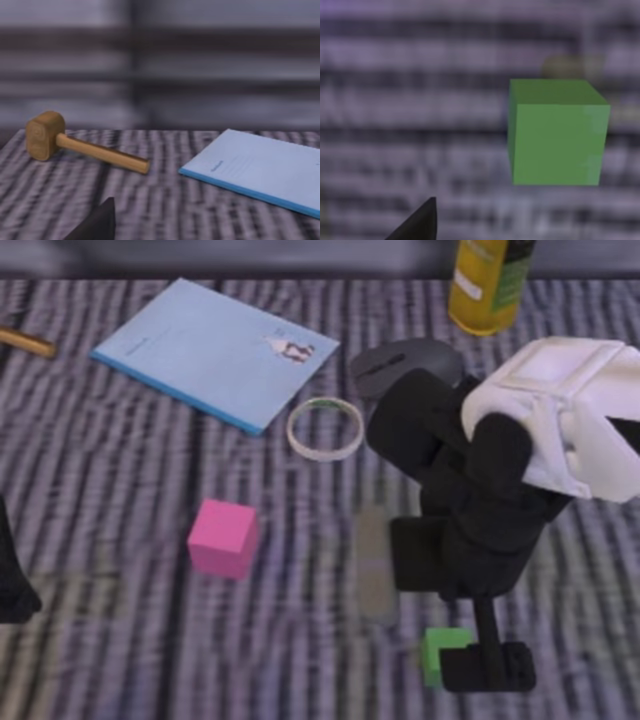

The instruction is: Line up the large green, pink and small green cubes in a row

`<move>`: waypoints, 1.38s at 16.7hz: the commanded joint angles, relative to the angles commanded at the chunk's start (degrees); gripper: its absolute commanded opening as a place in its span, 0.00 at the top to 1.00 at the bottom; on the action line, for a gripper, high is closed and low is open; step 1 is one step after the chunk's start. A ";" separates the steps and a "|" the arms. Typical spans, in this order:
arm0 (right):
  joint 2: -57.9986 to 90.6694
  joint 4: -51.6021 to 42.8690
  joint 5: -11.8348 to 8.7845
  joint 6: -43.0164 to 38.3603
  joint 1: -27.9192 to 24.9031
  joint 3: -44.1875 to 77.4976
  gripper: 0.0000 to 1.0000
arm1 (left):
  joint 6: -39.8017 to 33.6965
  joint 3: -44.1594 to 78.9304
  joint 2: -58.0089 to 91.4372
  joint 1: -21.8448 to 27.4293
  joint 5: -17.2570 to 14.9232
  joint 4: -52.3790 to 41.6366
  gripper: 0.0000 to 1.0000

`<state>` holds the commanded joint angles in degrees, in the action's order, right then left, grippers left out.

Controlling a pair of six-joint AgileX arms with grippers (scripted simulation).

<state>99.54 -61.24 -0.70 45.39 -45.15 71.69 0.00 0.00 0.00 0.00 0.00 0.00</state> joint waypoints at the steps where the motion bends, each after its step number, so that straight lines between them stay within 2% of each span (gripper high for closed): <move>1: 0.22 0.15 0.00 -0.01 0.16 -0.14 0.00 | 0.00 0.00 0.00 0.00 0.00 0.00 0.00; 4: -1.46 1.47 -0.27 -0.58 1.01 -1.36 0.00 | -0.34 1.74 1.75 0.47 0.08 -1.01 0.00; 8: -11.37 8.46 -1.31 -4.25 5.94 -8.01 0.00 | -2.00 11.58 12.62 3.37 0.25 -7.50 0.00; 16: -52.23 32.18 -2.99 -21.46 24.45 -36.32 0.00 | -7.10 44.16 56.39 14.06 -0.17 -33.13 0.00; 23: -84.85 51.22 -1.55 -37.34 38.62 -61.32 0.00 | -11.54 72.95 95.71 23.25 -0.43 -55.14 0.00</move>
<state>14.68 -10.02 -2.26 8.04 -6.54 10.38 -11.54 72.95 95.71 23.25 -0.43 -55.14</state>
